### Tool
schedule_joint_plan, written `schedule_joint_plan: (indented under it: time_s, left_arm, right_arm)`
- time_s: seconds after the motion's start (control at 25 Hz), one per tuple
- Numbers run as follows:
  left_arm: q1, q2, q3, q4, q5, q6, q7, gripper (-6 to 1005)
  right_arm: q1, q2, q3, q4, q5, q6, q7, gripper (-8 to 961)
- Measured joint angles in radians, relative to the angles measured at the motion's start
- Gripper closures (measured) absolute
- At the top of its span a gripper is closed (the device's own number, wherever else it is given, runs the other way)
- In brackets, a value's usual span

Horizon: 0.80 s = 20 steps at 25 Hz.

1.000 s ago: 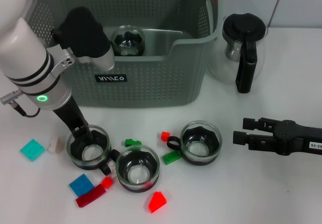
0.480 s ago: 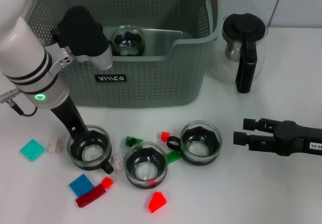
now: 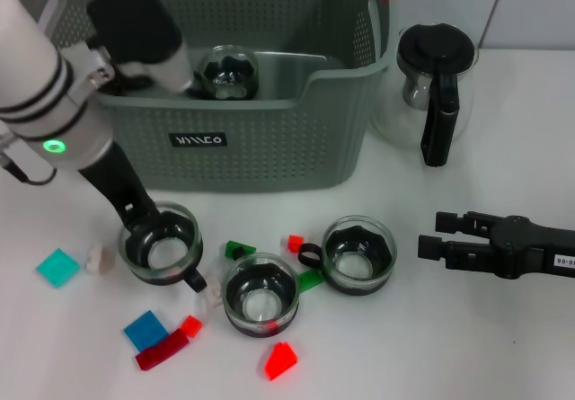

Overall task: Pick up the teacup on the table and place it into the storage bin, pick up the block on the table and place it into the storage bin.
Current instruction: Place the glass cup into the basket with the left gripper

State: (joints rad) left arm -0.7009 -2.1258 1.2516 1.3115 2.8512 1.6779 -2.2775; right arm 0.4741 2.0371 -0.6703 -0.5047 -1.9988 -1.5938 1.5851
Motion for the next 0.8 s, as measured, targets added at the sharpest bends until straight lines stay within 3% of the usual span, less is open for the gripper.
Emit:
schedule_joint_plan:
  time_s: [0.12,0.16,0.24,0.36,0.48,0.64,0.8]
  left_arm:
    - [-0.003,0.000,-0.044,0.056,-0.003,0.062,0.019,942]
    - [-0.014,-0.001,-0.142,0.137,-0.022,0.150,0.066,940]
    - [-0.020,-0.001,-0.187,0.165,-0.042,0.181,0.087,937]
    - [-0.041,0.007,-0.350,0.218,-0.142,0.282,0.153,932]
    - [-0.050,0.039,-0.482,0.217,-0.268,0.347,0.189,927]
    - [-0.036,0.090,-0.584,0.185,-0.449,0.347,0.194,920]
    - [-0.034,0.099,-0.630,0.176,-0.535,0.237,0.195,913]
  right_arm:
    - [0.002,0.000,0.000,0.000,0.000,0.000,0.000,38]
    - [0.003,0.000,0.000,0.000,0.000,0.000,0.000,38]
    - [0.004,0.000,0.000,0.000,0.000,0.001,-0.001,38]
    - [0.006,0.000,0.000,0.000,0.000,0.007,-0.001,38]
    - [0.008,0.000,0.000,0.000,0.000,0.010,-0.001,38]
    - [0.010,0.000,0.000,0.000,0.000,0.011,-0.001,38]
    - [0.010,0.000,0.002,0.000,0.000,0.014,-0.001,38]
